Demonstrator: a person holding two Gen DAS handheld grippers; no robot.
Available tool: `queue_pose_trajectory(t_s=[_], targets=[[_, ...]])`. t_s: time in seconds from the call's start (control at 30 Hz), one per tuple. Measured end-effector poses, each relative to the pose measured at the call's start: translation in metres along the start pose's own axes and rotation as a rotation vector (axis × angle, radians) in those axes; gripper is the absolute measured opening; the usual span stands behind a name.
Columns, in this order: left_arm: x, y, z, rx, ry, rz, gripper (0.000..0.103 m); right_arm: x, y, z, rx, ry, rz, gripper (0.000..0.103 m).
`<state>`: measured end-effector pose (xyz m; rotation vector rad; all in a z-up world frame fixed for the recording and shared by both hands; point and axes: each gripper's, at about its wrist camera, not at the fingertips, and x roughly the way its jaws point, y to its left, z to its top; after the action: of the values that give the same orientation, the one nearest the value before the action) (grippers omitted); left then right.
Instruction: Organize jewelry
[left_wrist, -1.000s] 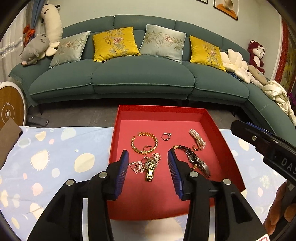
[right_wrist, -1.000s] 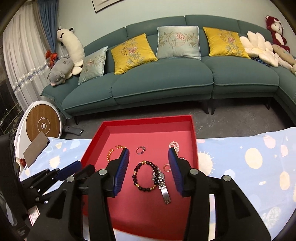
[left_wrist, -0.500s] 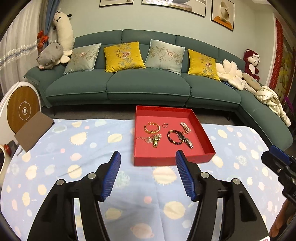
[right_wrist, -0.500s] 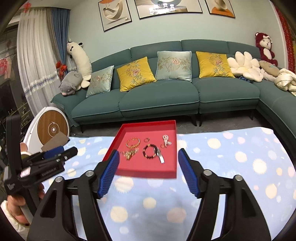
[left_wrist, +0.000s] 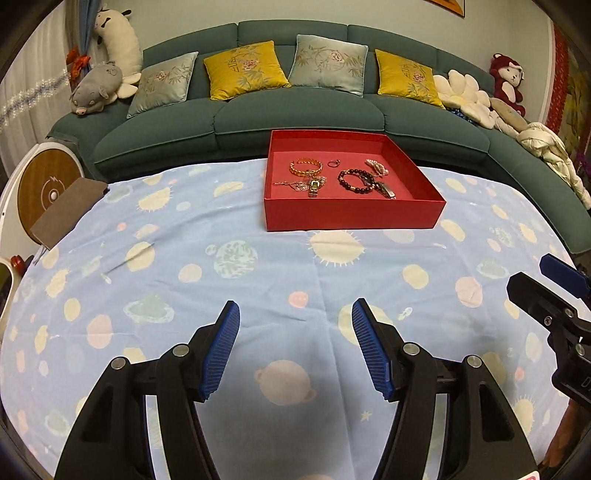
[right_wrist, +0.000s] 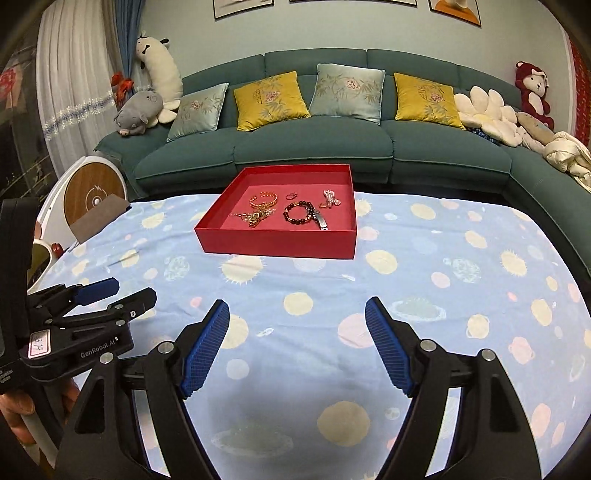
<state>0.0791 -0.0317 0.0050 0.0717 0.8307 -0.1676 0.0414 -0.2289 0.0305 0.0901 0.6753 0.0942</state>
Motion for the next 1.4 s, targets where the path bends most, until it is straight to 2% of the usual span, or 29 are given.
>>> queue_pose_trajectory(t_s=[0.27,0.67,0.77,0.93,1.4], targets=[[0.012,-0.001,-0.003,0.016,0.014,0.015,0.061,0.026,0.004,-0.008,0.005,0.054,0.000,0.074],[0.011,-0.004,-0.005,0.003,0.012,0.025,0.061,0.030,0.020,-0.013,-0.030,0.065,0.008,0.078],[0.010,-0.007,-0.007,0.008,0.005,0.037,0.069,0.030,0.021,-0.013,-0.033,0.066,0.001,0.078],[0.012,-0.010,-0.009,0.018,0.001,0.047,0.070,0.030,0.024,-0.014,-0.034,0.063,-0.014,0.082],[0.019,-0.004,-0.010,-0.005,0.003,0.093,0.074,0.038,0.027,-0.016,-0.034,0.072,-0.039,0.083]])
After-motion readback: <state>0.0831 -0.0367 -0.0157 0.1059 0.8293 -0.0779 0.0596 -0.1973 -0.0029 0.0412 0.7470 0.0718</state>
